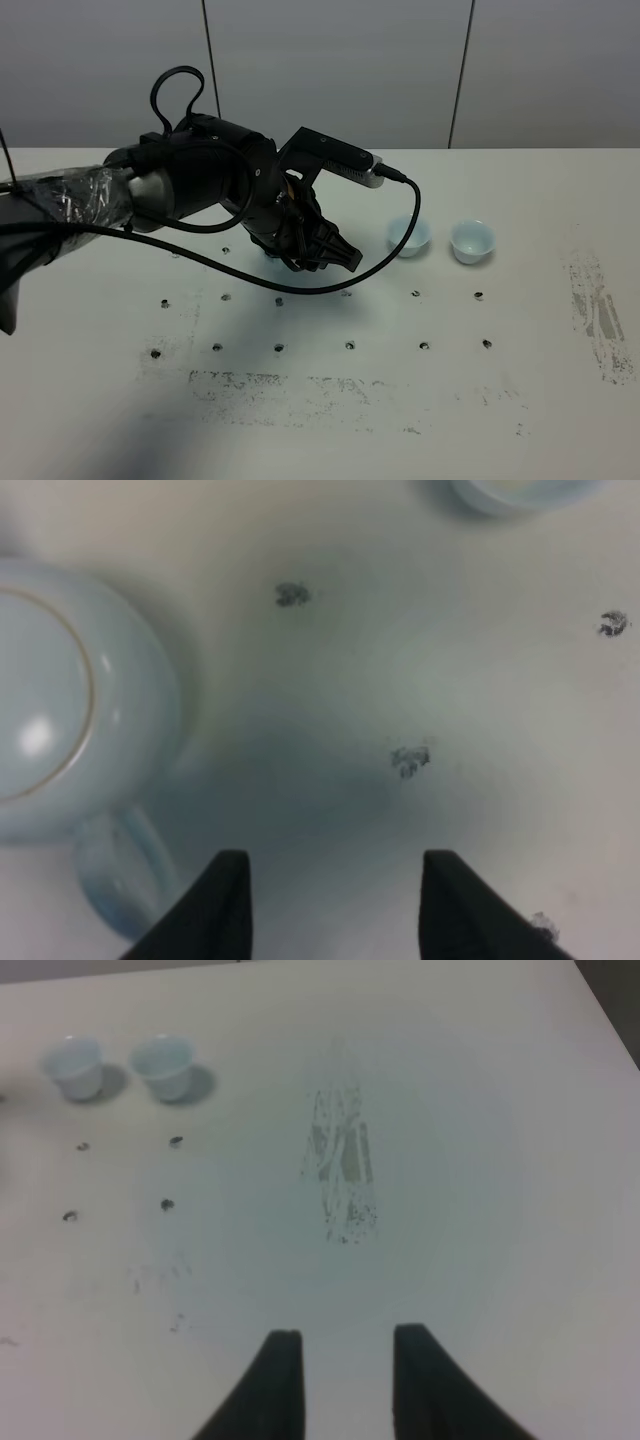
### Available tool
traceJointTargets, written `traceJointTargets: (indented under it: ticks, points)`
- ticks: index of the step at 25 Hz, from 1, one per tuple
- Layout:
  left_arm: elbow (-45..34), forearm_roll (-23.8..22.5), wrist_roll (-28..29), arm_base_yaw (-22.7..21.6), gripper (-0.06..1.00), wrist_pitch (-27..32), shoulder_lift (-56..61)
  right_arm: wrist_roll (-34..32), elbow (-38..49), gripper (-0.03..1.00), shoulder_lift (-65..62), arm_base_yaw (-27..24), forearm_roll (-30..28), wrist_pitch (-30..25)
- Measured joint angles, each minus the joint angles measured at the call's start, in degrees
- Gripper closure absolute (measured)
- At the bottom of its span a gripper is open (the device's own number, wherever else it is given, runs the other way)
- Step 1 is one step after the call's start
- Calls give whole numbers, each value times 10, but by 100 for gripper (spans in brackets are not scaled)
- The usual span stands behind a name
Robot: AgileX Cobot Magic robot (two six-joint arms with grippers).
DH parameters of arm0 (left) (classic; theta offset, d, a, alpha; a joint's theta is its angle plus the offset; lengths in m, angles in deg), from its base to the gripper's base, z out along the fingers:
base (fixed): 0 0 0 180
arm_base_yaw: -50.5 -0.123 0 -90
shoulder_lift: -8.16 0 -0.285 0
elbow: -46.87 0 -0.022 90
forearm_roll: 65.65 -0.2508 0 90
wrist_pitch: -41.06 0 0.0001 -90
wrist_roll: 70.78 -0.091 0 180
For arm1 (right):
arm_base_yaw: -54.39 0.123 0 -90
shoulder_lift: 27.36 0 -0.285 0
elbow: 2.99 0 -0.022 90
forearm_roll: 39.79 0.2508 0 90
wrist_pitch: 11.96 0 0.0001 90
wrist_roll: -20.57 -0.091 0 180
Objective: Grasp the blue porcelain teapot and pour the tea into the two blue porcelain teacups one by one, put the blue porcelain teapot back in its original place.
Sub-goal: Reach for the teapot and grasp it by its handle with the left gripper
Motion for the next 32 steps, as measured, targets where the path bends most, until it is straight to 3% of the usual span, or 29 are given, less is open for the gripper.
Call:
traceJointTargets:
  ticks: [13,20,24,32]
  points:
    - [0,-43,0,-14,50,-5,-24,0,0,73,0,0,1,0]
    - [0,-80,0,-23,50,22,-24,0,0,73,0,0,1,0]
    - [0,-87,-4,-27,50,52,-24,0,0,73,0,0,1,0]
    - [0,-70,-65,-27,50,181,27,0,0,73,0,0,1,0]
